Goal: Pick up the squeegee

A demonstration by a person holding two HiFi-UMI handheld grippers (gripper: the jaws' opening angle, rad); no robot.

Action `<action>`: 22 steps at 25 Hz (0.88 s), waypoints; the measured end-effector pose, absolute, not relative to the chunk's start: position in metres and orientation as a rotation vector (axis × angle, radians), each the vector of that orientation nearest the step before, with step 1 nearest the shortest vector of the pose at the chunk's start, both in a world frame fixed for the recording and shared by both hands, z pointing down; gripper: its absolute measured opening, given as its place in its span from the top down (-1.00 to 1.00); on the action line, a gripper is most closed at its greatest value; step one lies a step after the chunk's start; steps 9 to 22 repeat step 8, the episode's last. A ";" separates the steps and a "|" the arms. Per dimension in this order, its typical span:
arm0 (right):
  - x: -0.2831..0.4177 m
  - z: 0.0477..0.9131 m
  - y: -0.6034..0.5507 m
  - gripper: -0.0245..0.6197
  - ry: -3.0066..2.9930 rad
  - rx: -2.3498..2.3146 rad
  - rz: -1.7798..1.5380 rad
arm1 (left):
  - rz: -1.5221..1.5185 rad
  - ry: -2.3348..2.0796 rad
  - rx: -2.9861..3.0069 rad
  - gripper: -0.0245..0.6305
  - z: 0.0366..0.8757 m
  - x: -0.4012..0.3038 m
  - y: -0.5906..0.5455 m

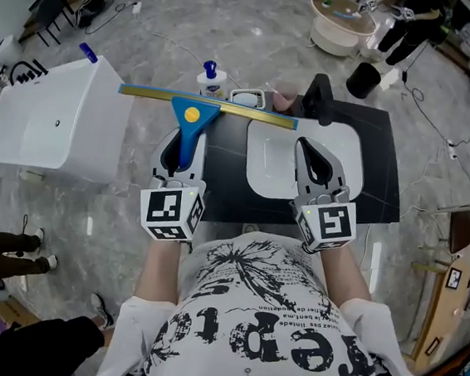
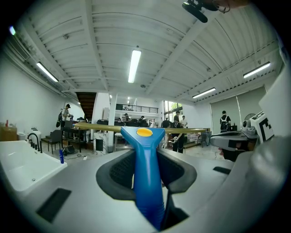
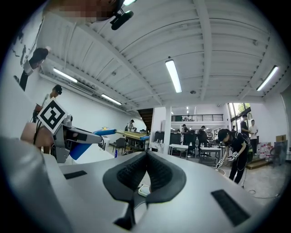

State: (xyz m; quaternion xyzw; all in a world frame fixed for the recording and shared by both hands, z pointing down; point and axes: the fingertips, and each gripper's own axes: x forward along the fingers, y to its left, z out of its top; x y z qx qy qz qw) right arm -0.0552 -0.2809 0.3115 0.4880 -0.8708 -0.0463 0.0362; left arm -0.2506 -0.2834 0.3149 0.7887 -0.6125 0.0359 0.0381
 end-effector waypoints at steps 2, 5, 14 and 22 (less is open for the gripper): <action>-0.055 0.313 -0.282 0.89 -2.666 1.504 -0.146 | 0.110 -1.878 2.421 0.50 0.316 -0.250 -0.285; -0.053 0.313 -0.281 0.89 -2.662 1.511 -0.145 | 0.114 -1.871 2.426 0.50 0.317 -0.249 -0.284; -0.053 0.311 -0.279 0.89 -2.663 1.516 -0.145 | 0.123 -1.867 2.433 0.50 0.316 -0.248 -0.281; -0.053 0.311 -0.279 0.89 -2.663 1.516 -0.145 | 0.123 -1.867 2.433 0.50 0.316 -0.248 -0.281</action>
